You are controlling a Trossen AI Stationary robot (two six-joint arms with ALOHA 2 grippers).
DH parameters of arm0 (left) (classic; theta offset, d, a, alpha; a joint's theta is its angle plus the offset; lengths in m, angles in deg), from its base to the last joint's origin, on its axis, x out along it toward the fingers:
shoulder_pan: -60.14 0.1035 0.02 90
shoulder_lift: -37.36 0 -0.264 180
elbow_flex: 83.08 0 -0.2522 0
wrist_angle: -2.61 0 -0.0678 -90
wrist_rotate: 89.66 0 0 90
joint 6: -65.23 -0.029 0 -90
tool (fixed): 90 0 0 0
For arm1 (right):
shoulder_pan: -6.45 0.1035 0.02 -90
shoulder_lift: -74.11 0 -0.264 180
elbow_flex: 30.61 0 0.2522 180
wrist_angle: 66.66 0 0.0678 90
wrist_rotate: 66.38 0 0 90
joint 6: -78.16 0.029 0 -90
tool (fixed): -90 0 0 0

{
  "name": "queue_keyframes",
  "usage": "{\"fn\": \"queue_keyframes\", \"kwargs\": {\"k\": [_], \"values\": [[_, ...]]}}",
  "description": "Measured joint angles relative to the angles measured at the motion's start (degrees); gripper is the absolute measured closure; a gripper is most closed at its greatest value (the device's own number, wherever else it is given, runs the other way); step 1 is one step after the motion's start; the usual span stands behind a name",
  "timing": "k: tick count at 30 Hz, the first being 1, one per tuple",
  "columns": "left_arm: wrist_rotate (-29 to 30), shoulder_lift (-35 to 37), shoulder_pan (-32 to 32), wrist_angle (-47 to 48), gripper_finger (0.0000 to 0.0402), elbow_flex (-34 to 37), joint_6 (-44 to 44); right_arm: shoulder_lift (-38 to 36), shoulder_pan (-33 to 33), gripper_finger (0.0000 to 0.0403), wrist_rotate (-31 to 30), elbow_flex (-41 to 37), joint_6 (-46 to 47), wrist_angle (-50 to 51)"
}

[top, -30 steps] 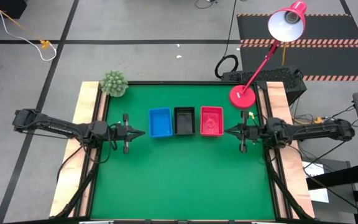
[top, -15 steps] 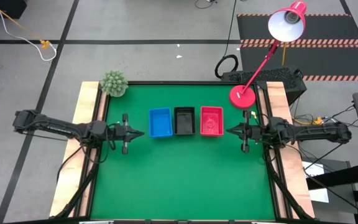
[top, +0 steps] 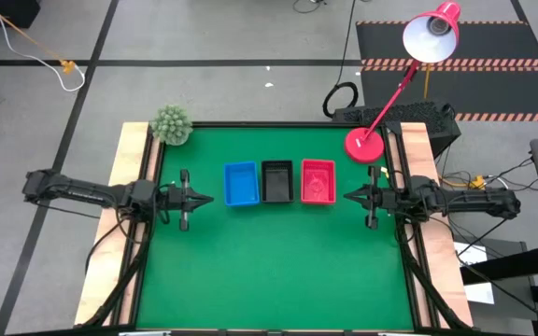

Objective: Stack baskets by color
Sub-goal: Return to Home Position

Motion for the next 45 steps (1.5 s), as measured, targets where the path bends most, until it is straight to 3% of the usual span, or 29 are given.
{"fn": "queue_keyframes", "kwargs": {"k": [15,23,28,45], "values": [[0.1,1.9,2.7,1.5,0.0397,0.0,0.2,-7.2,0.0,0.0403,-0.2,0.0,1.3,7.8],[0.1,1.9,2.7,1.6,0.0393,0.0,0.3,-7.2,0.0,0.0403,-0.2,0.0,0.0,11.0],[0.0,1.9,2.7,1.8,0.0394,0.0,0.4,-7.2,0.0,0.0403,-3.2,0.0,-0.1,11.1],[0.0,1.9,2.7,1.8,0.0398,0.0,0.2,-7.2,0.6,0.0403,-1.1,-1.2,1.0,11.7]]}}
